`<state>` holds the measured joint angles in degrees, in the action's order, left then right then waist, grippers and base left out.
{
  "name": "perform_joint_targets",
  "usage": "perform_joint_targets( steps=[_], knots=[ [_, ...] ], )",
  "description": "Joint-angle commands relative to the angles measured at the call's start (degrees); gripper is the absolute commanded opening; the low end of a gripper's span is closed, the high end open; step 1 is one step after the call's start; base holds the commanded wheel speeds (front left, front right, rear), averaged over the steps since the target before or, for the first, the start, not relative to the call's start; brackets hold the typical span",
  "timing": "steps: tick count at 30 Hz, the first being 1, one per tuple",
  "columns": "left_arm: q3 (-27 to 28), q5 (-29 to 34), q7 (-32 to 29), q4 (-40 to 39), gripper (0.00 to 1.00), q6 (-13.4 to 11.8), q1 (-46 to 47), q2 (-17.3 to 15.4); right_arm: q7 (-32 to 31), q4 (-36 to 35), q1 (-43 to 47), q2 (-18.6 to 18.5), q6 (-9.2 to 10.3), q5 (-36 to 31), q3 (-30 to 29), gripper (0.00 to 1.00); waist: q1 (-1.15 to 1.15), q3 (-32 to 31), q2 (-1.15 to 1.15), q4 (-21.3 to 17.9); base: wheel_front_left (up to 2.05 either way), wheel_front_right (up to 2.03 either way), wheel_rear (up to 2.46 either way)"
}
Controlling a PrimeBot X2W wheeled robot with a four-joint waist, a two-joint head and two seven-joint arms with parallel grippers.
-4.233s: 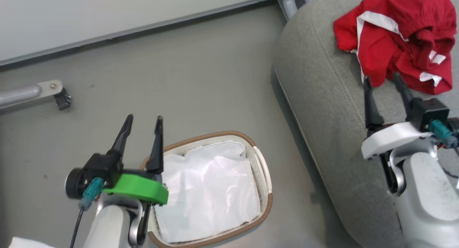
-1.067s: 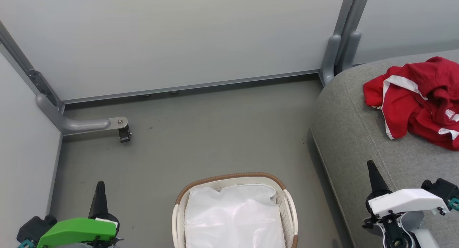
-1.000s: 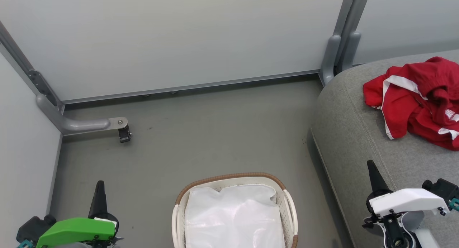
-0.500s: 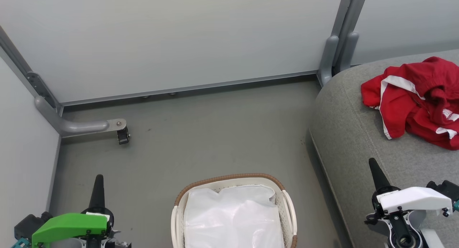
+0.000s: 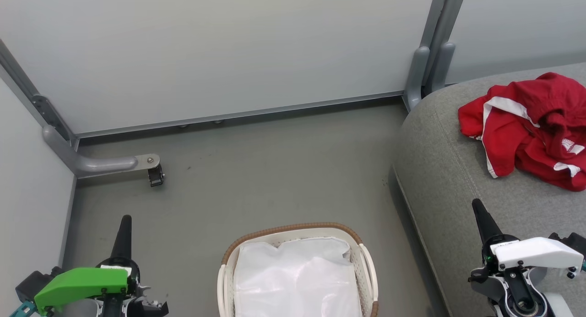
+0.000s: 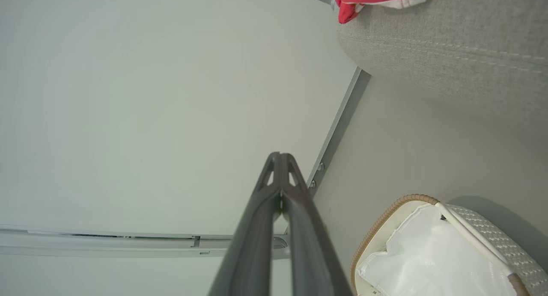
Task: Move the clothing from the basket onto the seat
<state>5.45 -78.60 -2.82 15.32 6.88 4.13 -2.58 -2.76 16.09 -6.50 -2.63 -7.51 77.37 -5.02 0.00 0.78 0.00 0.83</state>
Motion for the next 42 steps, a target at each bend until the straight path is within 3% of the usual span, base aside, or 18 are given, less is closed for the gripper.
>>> perform_joint_targets(
  steps=[1,31,42],
  knots=[
    [0.3,-1.3,-0.3,-0.5,0.0,0.3,1.2,-0.4,-0.4,-0.6,0.2,-0.3,0.02,1.3,-0.3,0.0,0.0,0.0,0.0,0.0,0.0,0.0,0.0],
    [1.2,-14.1,-3.9,-1.4,0.0,0.8,2.6,-0.5,-4.0,-2.3,0.5,-0.4,0.02,15.3,-1.7,0.0,0.0,-0.6,0.0,-0.8,0.0,0.0,0.0],
    [1.2,-13.9,-4.0,-1.3,0.0,0.7,2.5,-0.5,-3.9,-2.2,0.5,-0.4,0.02,15.1,-1.6,0.0,0.0,-0.6,0.0,-0.8,0.0,0.0,0.0]
  ],
)
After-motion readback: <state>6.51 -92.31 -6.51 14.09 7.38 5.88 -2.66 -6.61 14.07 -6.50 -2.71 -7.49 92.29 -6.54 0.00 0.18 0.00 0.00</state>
